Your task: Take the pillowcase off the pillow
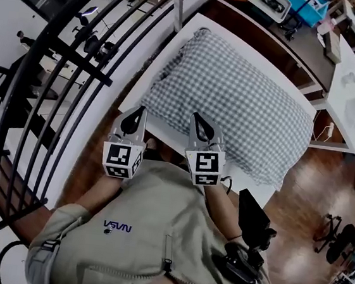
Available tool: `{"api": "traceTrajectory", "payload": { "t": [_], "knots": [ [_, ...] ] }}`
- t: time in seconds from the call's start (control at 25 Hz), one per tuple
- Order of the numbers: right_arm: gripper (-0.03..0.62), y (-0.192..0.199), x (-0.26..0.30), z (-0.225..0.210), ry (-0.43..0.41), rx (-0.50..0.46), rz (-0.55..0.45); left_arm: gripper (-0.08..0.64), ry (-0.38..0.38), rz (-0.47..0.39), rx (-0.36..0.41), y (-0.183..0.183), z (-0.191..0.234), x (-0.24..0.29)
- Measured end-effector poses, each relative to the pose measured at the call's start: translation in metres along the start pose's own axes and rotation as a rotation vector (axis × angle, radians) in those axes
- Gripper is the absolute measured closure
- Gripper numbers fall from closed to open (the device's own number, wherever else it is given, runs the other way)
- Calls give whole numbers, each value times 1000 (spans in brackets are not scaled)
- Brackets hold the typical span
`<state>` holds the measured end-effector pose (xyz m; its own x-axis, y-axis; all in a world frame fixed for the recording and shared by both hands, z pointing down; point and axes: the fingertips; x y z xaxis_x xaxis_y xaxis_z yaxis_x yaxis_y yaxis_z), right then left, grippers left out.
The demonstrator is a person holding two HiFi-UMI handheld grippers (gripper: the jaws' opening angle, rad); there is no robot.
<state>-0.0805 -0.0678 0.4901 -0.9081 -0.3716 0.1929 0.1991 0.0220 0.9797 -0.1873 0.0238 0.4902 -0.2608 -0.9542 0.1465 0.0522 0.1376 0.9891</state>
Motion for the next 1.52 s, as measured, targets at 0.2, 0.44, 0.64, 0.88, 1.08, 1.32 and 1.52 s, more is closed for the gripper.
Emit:
{"api": "traceTrajectory", "payload": {
  "t": [0.2, 0.44, 0.64, 0.88, 1.08, 1.32, 1.52],
  "knots": [
    [449, 19, 50, 32, -37, -7, 129, 554, 31, 5, -4, 3, 36, 23],
    [420, 78, 100, 51, -12, -117, 388, 554, 111, 13, -1, 8, 65, 40],
    [577, 97, 109, 51, 39, -162, 483, 554, 154, 38, -16, 22, 86, 46],
    [581, 52, 69, 46, 85, -39, 352, 554, 206, 88, -53, 37, 79, 65],
    [586, 34, 29, 31, 152, 17, 279, 554, 386, 198, -84, 57, 40, 85],
    [588, 37, 1, 20, 198, 51, 263, 554, 515, 286, -100, 81, 6, 85],
    [586, 54, -3, 32, 121, 80, 308, 554, 483, 277, -108, 75, 10, 91]
  ]
}}
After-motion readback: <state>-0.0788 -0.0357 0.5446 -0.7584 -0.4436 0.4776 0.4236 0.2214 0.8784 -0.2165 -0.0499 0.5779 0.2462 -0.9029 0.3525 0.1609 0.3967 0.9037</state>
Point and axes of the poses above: the fingertips, and each gripper's own axes: x forward along the fingers, z to its left, y out of its underside, and after that the axes turned 11 degrees about -z, right-handed
